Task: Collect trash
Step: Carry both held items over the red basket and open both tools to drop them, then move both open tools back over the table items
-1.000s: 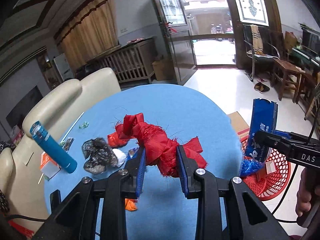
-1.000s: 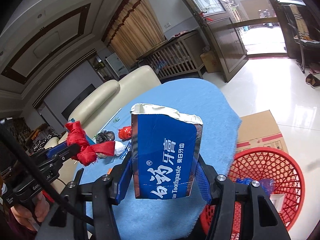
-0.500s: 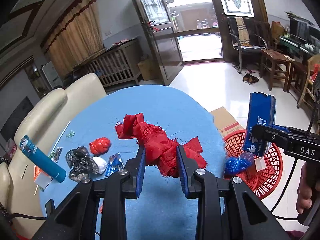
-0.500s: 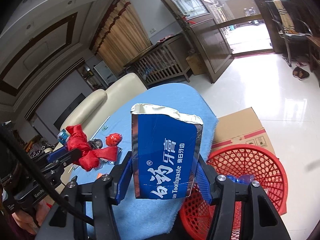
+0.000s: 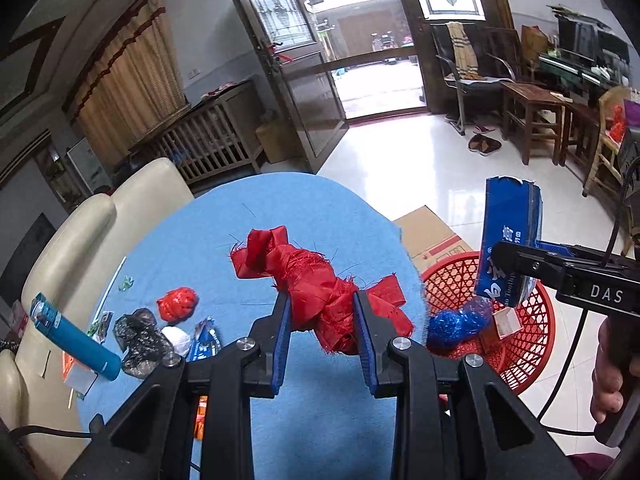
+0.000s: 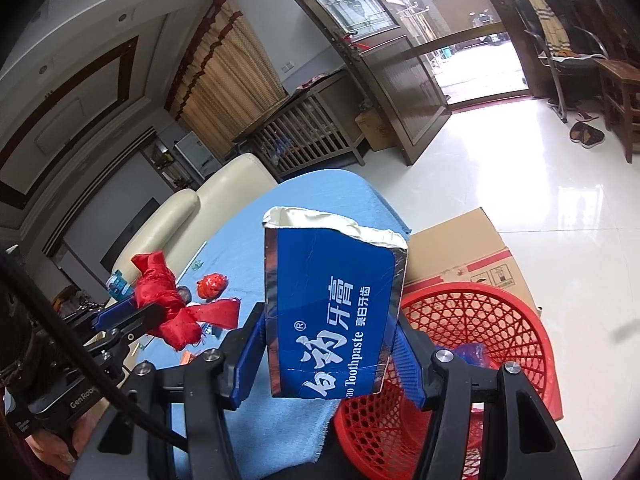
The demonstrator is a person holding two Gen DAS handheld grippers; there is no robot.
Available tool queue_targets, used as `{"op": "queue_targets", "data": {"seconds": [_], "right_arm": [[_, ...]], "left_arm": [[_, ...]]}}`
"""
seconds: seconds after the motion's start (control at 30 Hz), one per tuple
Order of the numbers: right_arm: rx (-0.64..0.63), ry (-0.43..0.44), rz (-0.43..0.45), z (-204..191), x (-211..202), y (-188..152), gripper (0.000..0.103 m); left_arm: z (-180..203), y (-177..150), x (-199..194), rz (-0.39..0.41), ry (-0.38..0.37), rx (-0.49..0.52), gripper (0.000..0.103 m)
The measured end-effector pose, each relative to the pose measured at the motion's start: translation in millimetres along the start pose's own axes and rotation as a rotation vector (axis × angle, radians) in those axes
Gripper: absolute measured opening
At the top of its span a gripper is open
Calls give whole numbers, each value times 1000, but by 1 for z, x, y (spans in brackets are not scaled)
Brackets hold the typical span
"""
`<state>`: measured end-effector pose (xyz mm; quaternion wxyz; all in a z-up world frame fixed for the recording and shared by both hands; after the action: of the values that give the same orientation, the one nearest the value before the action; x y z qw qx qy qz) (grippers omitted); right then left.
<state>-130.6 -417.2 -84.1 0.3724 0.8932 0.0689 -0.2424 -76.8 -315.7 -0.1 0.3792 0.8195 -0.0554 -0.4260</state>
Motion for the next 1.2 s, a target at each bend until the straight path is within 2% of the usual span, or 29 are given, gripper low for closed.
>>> {"op": "queue_targets", "data": {"seconds": [0.4, 0.6, 0.7, 0.77, 1.1, 1.2], "right_arm": [[48, -79, -19, 32, 1, 3, 63], [84, -95, -45, 43, 1, 3, 66], [116, -89, -53, 50, 0, 4, 69], [121, -93, -49, 52, -1, 5, 70], [108, -91, -45, 47, -2, 6, 70], [99, -86, -51, 42, 0, 4, 70]], "left_arm": [[42, 15, 16, -3, -117, 48, 33], [60, 15, 17, -5, -155, 89, 41], [64, 14, 15, -2, -154, 109, 43], [62, 12, 15, -5, -152, 99, 53], [31, -4, 21, -49, -119, 16, 53], [24, -6, 18, -45, -88, 8, 53]]}}
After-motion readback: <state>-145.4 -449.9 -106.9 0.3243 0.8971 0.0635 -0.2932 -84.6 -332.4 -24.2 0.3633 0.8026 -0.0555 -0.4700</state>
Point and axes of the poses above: each gripper's, at about its wrist camera, not at the fingertips, and x roughly the way its jaws point, z to its right, y to its top, the point moved 4 cm from there along x, roughly the way its jaws point, and after that the axes turned 4 degrees about x, right-handed, at the moved point
